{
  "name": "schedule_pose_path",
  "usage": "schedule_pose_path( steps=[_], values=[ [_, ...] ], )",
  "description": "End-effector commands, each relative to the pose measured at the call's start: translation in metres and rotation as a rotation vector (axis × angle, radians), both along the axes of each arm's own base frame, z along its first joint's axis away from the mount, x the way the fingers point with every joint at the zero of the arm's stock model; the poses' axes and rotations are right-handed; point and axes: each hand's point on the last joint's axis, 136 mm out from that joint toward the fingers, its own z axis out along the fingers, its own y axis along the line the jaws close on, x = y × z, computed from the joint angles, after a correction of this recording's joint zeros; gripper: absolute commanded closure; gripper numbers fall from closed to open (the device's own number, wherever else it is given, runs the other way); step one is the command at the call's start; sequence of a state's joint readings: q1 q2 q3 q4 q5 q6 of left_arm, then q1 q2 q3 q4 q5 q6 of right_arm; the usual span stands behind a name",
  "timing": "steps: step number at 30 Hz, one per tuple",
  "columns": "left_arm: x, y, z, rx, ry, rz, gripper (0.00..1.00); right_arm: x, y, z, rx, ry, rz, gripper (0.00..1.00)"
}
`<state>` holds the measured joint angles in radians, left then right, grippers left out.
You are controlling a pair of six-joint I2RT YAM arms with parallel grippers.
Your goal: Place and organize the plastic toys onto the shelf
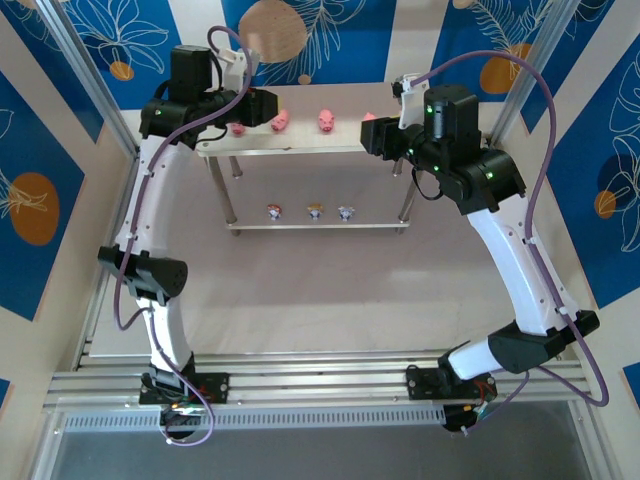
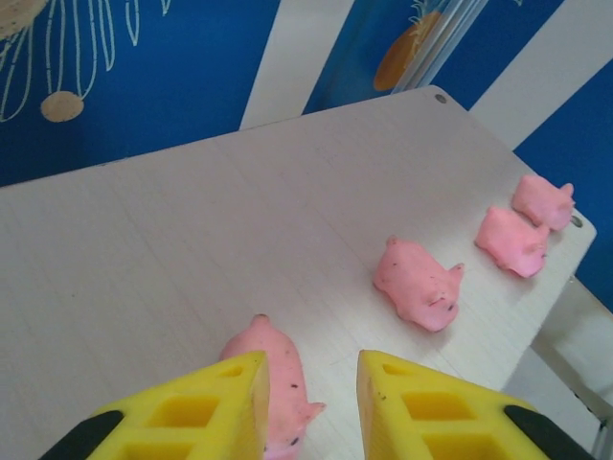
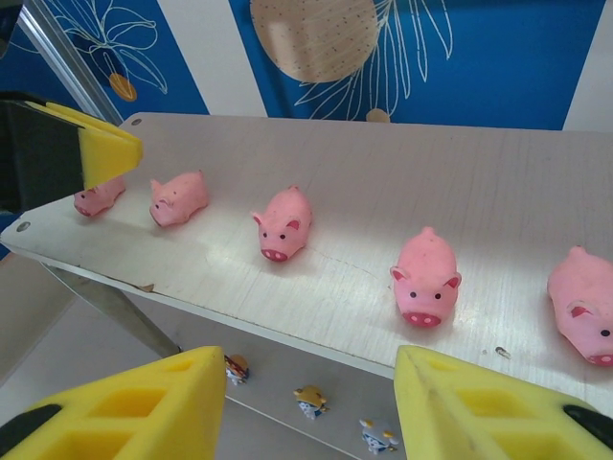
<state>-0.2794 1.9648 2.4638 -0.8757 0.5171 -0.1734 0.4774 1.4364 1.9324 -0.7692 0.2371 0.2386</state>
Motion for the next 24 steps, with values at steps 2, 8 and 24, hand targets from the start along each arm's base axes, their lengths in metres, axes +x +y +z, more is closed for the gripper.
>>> schedule_pose_path(
  steps=[2, 8, 24],
  values=[
    [0.0, 0.0, 0.003, 0.025, -0.027, 0.026, 0.66, -0.004, -0.003, 0.008, 0.024, -0.026, 0.004, 0.49],
    [0.004, -0.002, -0.005, 0.052, -0.02, 0.042, 0.64, -0.004, -0.004, 0.008, 0.023, -0.027, 0.003, 0.49],
    [0.01, -0.001, -0.025, 0.124, 0.004, 0.074, 0.63, -0.008, -0.008, 0.009, 0.03, -0.035, -0.004, 0.49]
  ],
)
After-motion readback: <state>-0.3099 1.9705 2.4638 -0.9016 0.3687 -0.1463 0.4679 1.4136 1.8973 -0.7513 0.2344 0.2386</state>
